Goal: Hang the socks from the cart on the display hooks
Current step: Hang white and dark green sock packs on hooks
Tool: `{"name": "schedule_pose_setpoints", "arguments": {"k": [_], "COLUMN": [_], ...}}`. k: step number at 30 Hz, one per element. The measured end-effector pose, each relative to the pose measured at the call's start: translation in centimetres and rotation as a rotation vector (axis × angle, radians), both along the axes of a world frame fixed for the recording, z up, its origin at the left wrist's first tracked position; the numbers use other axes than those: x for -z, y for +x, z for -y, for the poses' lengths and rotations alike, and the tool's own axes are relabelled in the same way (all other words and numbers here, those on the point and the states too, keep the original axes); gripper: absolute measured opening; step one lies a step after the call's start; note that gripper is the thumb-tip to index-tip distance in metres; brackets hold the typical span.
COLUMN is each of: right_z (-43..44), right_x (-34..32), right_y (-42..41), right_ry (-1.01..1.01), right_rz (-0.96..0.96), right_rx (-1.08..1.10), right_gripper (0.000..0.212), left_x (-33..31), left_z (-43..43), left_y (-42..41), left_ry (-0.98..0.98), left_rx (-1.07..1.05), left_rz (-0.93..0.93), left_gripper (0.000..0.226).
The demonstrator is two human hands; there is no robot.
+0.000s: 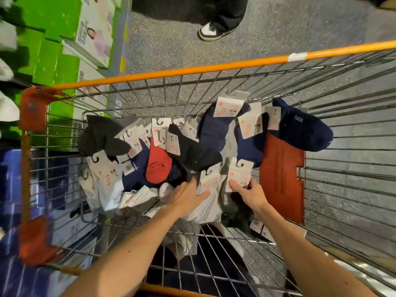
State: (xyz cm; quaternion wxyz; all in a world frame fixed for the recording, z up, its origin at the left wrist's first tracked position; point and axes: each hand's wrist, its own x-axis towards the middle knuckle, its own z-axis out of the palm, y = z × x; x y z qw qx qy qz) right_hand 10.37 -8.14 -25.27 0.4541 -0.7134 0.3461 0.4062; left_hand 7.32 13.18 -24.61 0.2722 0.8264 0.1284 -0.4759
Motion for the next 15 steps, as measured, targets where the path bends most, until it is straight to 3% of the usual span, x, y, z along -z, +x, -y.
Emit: {"name": "schedule_pose_setpoints", "arguments": {"k": [4, 8, 11, 15], "right_z": [-0.8, -1.6, -2.8, -6.2], "right_x": [-1.5, -3.6, -5.8, -9.3], "right_y": [0.4, 2.5, 4.4, 6.9], "right_ry": [0.057, 0.127, 0.182, 0.280], "right_rz": [0.034, 0.102, 0.133, 0.212], "right_rx": [-0.006, -0.070, -0.101, -0.173], "right_gripper": [0.038, 0.028, 0.032, 0.020], "left_x": [-2.1, -3.9, -5.8, -9.9], "left_z": [-1.2, -3.5, -5.5, -7.6], "left_y": [0.5, 0.1, -0.2, -0.2], "left_ry": [-0.115, -0.167, -0.238, -0.315], "left_rx": [-0.230, -0.511, -0.830, -1.080], "left_rz": [0.004, -0.001, 0.061, 0.185], "left_gripper": [0.055, 0.059, 0.045, 0.049]}}
